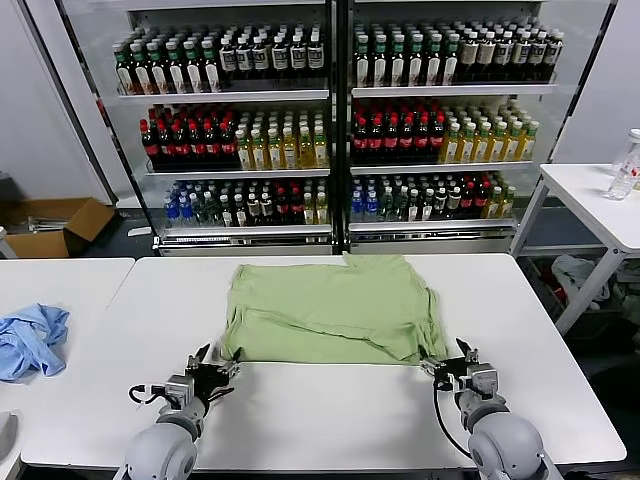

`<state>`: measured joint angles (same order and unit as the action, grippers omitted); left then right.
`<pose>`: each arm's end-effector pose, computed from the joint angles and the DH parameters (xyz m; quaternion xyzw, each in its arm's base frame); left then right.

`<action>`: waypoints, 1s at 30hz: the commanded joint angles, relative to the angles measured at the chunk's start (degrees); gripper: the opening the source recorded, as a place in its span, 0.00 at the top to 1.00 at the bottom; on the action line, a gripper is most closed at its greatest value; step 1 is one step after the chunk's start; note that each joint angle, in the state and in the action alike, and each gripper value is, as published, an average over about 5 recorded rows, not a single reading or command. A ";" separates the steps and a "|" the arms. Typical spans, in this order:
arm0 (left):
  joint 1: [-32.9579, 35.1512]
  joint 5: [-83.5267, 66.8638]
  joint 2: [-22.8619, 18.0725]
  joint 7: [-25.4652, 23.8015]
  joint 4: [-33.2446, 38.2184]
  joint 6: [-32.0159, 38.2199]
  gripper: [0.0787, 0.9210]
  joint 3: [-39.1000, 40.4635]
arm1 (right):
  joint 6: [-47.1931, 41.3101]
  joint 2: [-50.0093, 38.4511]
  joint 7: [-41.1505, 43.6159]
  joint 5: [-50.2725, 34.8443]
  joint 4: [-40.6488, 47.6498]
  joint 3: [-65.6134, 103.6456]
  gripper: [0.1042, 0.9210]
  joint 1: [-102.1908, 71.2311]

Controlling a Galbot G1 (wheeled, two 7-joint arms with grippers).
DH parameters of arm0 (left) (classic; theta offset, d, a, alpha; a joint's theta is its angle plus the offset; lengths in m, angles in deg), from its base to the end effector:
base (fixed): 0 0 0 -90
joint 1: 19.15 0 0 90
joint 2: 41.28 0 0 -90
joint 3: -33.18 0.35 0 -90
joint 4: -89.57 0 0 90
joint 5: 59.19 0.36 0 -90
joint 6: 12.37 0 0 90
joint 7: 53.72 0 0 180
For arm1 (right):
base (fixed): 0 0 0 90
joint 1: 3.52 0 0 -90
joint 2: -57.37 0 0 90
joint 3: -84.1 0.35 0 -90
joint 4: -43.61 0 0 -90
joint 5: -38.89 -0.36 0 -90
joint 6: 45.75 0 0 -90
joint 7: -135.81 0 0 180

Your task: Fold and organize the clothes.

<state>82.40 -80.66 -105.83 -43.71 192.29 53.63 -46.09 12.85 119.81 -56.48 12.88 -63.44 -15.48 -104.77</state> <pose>0.2835 0.0573 -0.3361 -0.0414 -0.9689 -0.0587 0.2367 0.2854 -0.0623 -0.3047 0.0352 -0.9618 0.0543 0.2660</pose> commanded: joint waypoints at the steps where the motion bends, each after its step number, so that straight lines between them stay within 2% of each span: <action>1: -0.28 -3.94 -0.05 -1.01 -2.25 -3.18 0.46 0.22 | -1.70 0.50 -0.16 -2.82 2.46 -0.69 0.46 -0.05; 8: 4.14 -12.50 -0.55 -2.15 3.61 -2.95 0.71 -1.98 | -1.10 -1.61 0.85 -4.10 -2.35 0.57 0.71 -3.89; 13: 13.64 -12.03 -1.14 -1.85 13.95 -2.43 0.87 -4.63 | -0.40 -4.55 0.95 -4.08 -10.63 4.96 0.89 -12.59; 16: 20.06 -9.70 -1.64 -1.60 20.25 -2.36 0.95 -6.57 | 0.12 -5.40 1.00 -3.58 -15.72 9.00 0.96 -20.09; 21: 30.17 -5.30 -2.36 -0.97 27.66 -2.71 0.99 -9.51 | 0.64 -4.70 1.87 0.41 -23.52 15.09 0.97 -32.35; 24: 33.86 -3.13 -2.30 -0.38 30.93 -3.15 0.99 -10.84 | 0.50 -4.36 2.43 3.00 -26.93 16.98 0.95 -35.56; 27: 33.33 -2.63 -1.36 0.21 33.45 -3.45 0.98 -12.81 | 1.19 -4.82 2.41 2.70 -29.81 18.06 0.87 -33.52; 30: 28.10 -3.70 0.87 0.71 33.52 -3.43 0.92 -14.30 | 1.71 -6.25 1.05 -0.89 -29.60 18.00 0.78 -26.23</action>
<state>105.32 -86.12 -107.55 -43.92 214.24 50.34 -54.78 13.60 114.85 -54.98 12.42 -85.41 -1.91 -129.17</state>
